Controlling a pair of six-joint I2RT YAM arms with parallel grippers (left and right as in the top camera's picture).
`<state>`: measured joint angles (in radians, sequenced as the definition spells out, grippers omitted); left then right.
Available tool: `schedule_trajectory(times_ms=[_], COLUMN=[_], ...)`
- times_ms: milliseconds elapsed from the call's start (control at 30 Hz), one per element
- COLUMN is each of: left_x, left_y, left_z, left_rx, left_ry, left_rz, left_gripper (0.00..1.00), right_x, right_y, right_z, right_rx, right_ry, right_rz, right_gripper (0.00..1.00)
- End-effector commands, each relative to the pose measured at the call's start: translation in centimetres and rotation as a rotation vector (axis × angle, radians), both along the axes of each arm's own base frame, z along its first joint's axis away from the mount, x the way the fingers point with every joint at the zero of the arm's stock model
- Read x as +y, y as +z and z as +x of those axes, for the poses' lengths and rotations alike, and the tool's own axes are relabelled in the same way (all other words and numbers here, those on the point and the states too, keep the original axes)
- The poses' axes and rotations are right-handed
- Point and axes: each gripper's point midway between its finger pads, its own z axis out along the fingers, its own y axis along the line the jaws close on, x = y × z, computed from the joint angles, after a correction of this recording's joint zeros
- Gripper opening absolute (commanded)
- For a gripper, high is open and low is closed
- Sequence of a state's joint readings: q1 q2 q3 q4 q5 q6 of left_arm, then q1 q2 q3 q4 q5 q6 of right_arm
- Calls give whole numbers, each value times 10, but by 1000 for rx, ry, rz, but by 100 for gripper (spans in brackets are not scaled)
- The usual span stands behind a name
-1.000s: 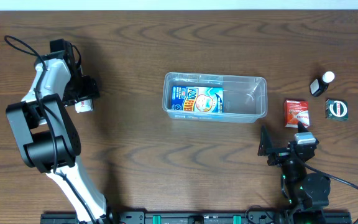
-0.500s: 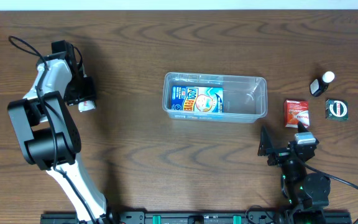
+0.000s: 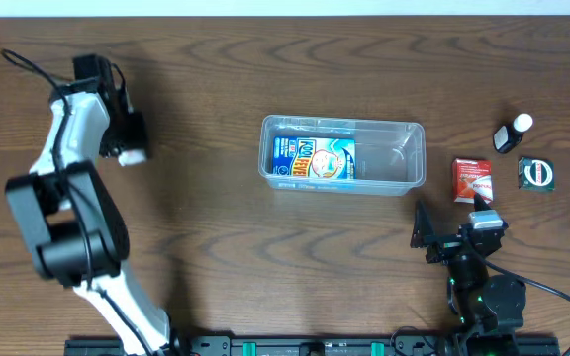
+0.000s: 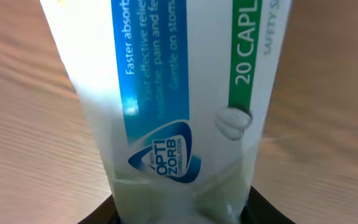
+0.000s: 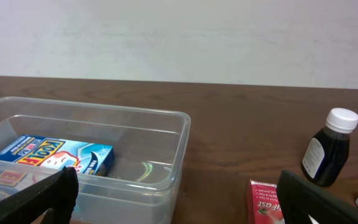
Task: Pack container
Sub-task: 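Carry the white Panadol box into the container beside blue box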
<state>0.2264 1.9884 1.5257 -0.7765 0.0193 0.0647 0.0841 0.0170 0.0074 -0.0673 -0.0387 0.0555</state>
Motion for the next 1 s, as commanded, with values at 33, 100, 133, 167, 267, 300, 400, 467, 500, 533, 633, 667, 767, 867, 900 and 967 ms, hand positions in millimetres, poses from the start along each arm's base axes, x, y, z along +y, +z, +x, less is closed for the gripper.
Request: schedule_trajectory(times_ms=[33,100,133,167,267,300,400,467,500,533,633,667,767,867,900,967], left_x=[-34,-65,-84,-105,-169,-190,-241,-271,-283,-297,-328,-336,-353,-358,-358,-357], left_y=[95,128,142,155,186,193,199,195,191,187,173,168,145,121,111,91], left_z=[20,24,25,24,14,9,-6,-17,-22,-29,-43,-47,-59,-64,-64,-64], left_rx=[-235,-327,-369,-411,-521,-547,-585,-581,-575,-569,-543,-530,-469,-394,-361,-301], left_ry=[-223,-380,-483,-589,-879,-962,-1137,-1244,-1287,-1340,-1462,-1500,-1620,-1664,-1667,-1672], left_rz=[98,132,135,134,138,145,145,141,137,134,127,127,132,118,109,92], left_gripper=[41,41,41,41,42,42,42,42,42,42,42,43,43,43,43,43], right_x=[-1,-1,-1,-1,-1,-1,-1,-1,-1,-1,-1,-1,-1,-1,-1,-1], right_y=[-1,-1,-1,-1,-1,-1,-1,-1,-1,-1,-1,-1,-1,-1,-1,-1], right_z=[0,0,0,0,0,0,0,0,0,0,0,0,0,0,0,0], right_rx=[1,1,1,1,1,1,1,1,1,1,1,1,1,1,1,1], right_ry=[0,0,0,0,0,0,0,0,0,0,0,0,0,0,0,0], right_rz=[-11,-11,-11,-11,-11,-11,-11,-11,-11,-11,-11,-11,-11,-11,-11,-11], right_gripper=[99,99,99,99,99,99,99,99,99,99,99,99,99,99,99,99])
